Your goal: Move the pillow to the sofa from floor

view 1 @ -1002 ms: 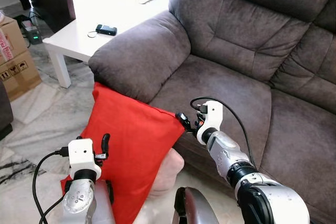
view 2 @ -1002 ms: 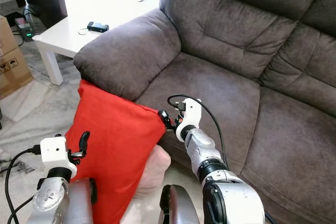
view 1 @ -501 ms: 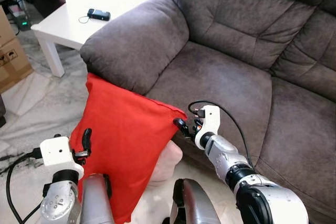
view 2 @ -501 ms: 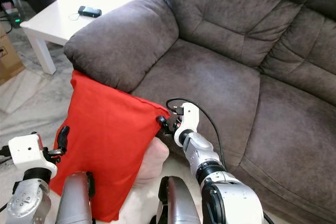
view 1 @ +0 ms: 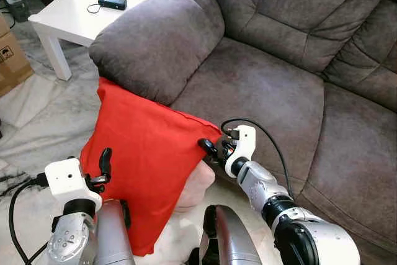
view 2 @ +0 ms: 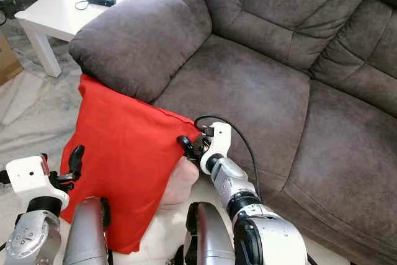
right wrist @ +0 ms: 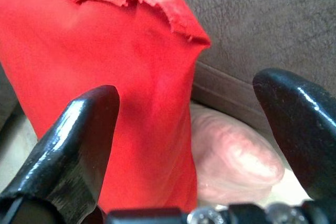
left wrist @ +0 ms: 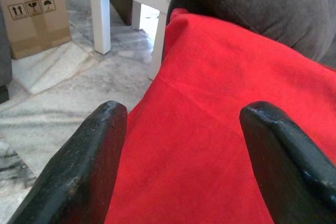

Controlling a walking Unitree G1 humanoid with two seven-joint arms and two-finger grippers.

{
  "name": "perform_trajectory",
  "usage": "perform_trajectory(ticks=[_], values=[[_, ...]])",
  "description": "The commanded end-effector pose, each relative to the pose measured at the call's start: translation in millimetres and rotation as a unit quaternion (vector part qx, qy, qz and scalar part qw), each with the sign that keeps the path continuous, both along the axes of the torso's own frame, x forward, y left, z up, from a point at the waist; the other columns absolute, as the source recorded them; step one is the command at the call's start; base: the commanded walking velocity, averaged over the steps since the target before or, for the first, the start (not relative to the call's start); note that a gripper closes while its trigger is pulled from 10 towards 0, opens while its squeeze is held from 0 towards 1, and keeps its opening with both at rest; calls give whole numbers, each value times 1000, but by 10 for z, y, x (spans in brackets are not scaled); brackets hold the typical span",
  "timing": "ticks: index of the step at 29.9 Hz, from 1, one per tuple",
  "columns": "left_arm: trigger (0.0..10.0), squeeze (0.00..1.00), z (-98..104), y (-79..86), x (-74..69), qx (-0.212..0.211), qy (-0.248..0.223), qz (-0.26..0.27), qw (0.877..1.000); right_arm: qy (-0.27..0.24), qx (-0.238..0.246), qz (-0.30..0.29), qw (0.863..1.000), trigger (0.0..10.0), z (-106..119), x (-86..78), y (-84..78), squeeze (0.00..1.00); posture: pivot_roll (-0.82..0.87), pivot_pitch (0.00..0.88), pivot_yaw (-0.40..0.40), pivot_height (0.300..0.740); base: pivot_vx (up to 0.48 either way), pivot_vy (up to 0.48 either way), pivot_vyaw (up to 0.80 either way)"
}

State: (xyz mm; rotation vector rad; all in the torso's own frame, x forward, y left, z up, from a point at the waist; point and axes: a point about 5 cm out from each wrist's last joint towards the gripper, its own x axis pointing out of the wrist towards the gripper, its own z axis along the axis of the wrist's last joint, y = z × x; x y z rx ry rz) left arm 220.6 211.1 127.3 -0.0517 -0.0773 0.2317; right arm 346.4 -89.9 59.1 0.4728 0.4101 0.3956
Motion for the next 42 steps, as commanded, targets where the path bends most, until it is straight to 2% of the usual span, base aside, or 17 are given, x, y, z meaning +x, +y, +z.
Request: perform_trajectory(ticks=[1, 7, 23, 31, 37, 38, 39, 40, 41, 42], values=[[10000, 0, 12, -58, -15, -14, 1, -8, 1000, 0, 16, -9, 1000, 10000, -21, -14, -37, 0, 242, 245, -271, 571, 0, 0, 0], [10000, 0, 55, -95, -26, -18, -3, -10, 1000, -10, 31, 3, 999, 10000, -1, -19, 14, 0, 265, 251, -275, 571, 0, 0, 0], [10000, 0, 185, -204, -83, -17, -18, -15, 1000, -34, 43, 65, 996, 10000, 58, -61, 332, 0, 314, 286, -291, 571, 0, 0, 0], [10000, 0, 339, -260, -137, -11, -35, -14, 999, -25, 33, 84, 996, 10000, 24, -112, 458, 0, 342, 306, -298, 571, 0, 0, 0], [10000, 0, 386, -282, -149, -11, -40, -12, 999, -22, 51, 87, 995, 10000, 36, -129, 541, 0, 345, 319, -302, 571, 0, 0, 0], [10000, 0, 396, -291, -154, -12, -40, -11, 999, -23, 57, 92, 994, 9294, 45, -136, 574, 0, 344, 321, -302, 571, 0, 0, 0], [10000, 0, 401, -295, -156, -12, -39, -11, 999, -23, 57, 93, 994, 9294, 47, -136, 579, 0, 343, 324, -305, 571, 0, 0, 0], [10000, 0, 408, -297, -158, -12, -40, -11, 999, -24, 59, 95, 993, 4353, 52, -136, 587, 0, 342, 326, -306, 571, 0, 0, 0], [10000, 0, 426, -298, -162, -12, -41, -10, 999, -24, 72, 98, 992, 0, 64, -139, 610, 0, 339, 331, -310, 571, 0, 0, 0], [10000, 0, 435, -295, -165, -13, -43, -9, 999, -25, 75, 100, 992, 0, 66, -144, 624, 0, 340, 331, -311, 571, 0, 0, 0]])
